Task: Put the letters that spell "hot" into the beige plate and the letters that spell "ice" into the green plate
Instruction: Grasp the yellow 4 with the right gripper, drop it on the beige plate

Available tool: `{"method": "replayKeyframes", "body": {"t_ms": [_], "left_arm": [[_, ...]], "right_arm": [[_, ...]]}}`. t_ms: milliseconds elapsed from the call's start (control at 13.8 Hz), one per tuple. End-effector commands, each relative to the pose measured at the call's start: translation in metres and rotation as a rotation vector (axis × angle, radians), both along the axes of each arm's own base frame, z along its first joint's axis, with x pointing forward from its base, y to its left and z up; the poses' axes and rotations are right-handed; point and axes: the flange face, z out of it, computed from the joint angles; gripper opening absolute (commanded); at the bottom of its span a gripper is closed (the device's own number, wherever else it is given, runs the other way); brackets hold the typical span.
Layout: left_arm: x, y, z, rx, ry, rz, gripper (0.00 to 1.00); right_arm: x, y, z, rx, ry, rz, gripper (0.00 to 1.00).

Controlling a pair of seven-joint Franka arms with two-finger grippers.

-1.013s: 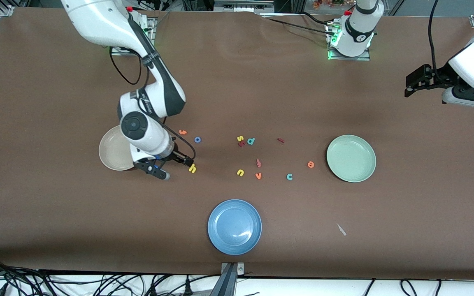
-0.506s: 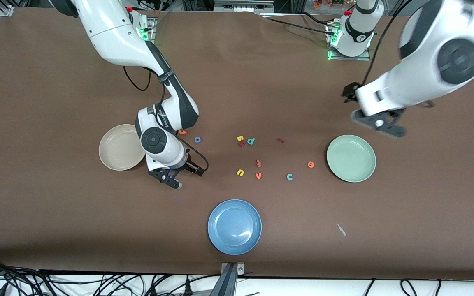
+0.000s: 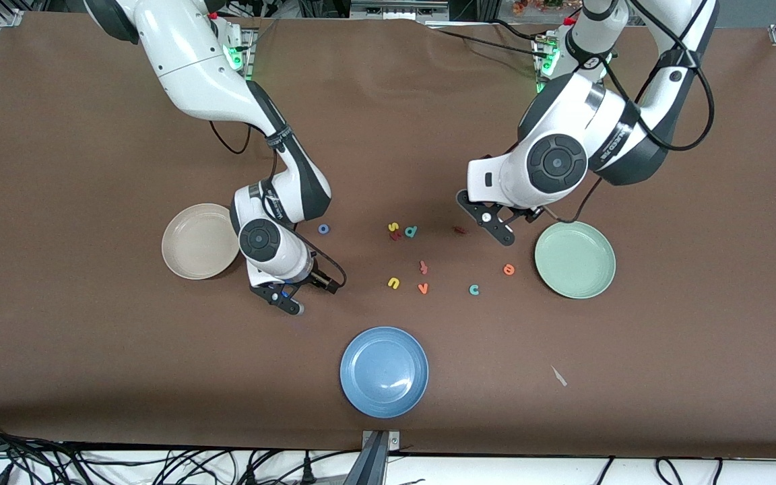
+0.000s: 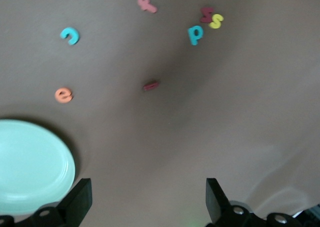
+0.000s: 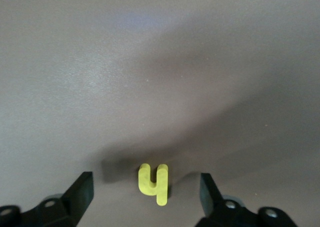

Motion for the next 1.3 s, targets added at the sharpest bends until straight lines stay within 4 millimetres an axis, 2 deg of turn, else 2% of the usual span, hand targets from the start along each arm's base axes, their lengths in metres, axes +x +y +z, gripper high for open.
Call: {"method": "replayKeyframes", "body": {"t_ms": [0, 72, 289, 362, 434, 579, 651, 724, 796, 941, 1013, 1230], "left_arm": [[-0.006, -0.007, -0.021, -0.049, 0.025, -0.07, 1.0], [-0.014, -0.013, -0.033, -0.042, 0.037, -0.087, 1.0], [-0.03, -0.026, -0.064, -0.1, 0.022, -0.268, 1.0], [-0.034, -0.023, -0.079, -0.11, 0.011, -0.278, 1.0], [-0.04, -0.025, -0.093, -0.114, -0.004, -0.284, 1.0], [-0.06, -0.042, -0.117, -0.126, -0.042, -0.321, 1.0], [-0.069, -0.047, -0.127, -0.131, -0.059, -0.33, 0.95], [-0.08, -0.055, -0.138, -0.136, -0.076, -0.353, 0.86], [-0.09, -0.065, -0.146, -0.128, -0.105, -0.408, 0.84], [-0.093, -0.073, -0.17, -0.08, -0.159, -0.538, 0.82], [-0.092, -0.076, -0.175, -0.082, -0.176, -0.573, 0.81], [-0.075, -0.066, -0.198, -0.153, -0.221, -0.743, 0.79]], "right_arm": [[0.005, 0.004, -0.002, 0.016, 0.002, -0.017, 0.72], [0.005, 0.005, -0.002, 0.023, 0.007, -0.025, 0.63], [0.005, 0.004, -0.002, 0.03, 0.017, -0.033, 0.24], [0.004, 0.005, -0.002, 0.032, 0.017, -0.034, 0.14], [0.004, 0.005, -0.002, 0.035, 0.02, -0.039, 0.12], [0.004, 0.005, -0.002, 0.036, 0.02, -0.043, 0.09], [0.004, 0.005, -0.002, 0.035, 0.022, -0.043, 0.08], [0.004, 0.004, 0.0, 0.035, 0.025, -0.043, 0.08], [0.004, 0.0, 0.006, 0.024, 0.048, -0.036, 0.07], [0.012, -0.015, 0.041, -0.006, 0.101, 0.045, 0.06], [0.012, -0.027, 0.055, -0.024, 0.134, 0.096, 0.06], [0.011, -0.075, 0.09, -0.06, 0.194, 0.197, 0.07]]}}
